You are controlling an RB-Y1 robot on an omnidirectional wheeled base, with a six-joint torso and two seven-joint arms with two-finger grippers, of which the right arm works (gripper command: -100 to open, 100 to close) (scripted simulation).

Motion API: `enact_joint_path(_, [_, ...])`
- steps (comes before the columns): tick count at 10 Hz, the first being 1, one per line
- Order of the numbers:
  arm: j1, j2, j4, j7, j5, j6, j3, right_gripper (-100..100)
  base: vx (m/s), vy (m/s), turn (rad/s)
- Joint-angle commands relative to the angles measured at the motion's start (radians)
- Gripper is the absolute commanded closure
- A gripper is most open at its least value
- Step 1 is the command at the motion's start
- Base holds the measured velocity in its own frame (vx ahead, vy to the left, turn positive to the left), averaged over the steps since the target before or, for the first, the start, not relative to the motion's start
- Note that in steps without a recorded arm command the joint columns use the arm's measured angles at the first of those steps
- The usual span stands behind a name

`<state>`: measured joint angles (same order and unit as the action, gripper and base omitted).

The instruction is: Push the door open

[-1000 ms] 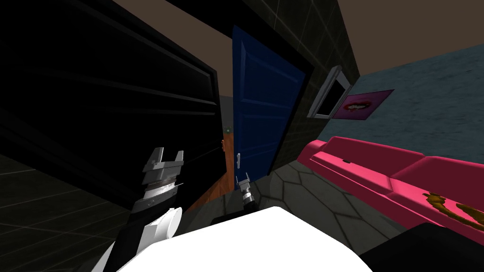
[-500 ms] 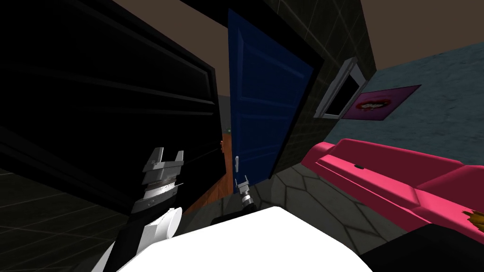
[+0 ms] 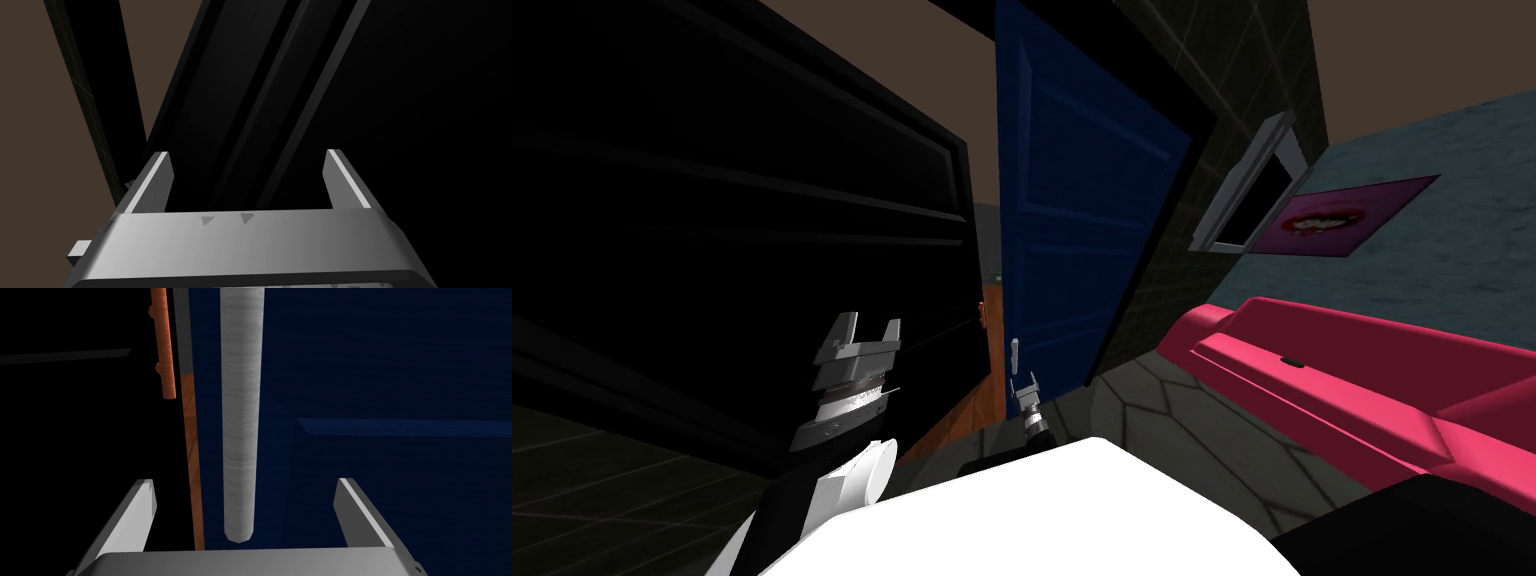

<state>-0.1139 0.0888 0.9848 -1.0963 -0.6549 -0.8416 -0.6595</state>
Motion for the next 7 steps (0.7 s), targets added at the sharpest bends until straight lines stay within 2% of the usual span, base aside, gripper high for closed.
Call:
enact_joint_path(1, [0.004,0.000,-0.004,-0.002,-0.002,0.001,0.005,-100,0.202,0.047,0.026])
enact_joint_path(5, [0.014,-0.005,-0.017,-0.009,-0.006,0.000,0.015,-100,0.197,0.027,0.027])
enact_joint_path(6, [0.012,-0.005,-0.014,-0.007,-0.006,0.001,0.014,-100,0.082,0.006,0.005])
enact_joint_path(7, [0.012,-0.005,-0.014,-0.007,-0.006,0.001,0.014,100,-0.010,0.000,-0.005])
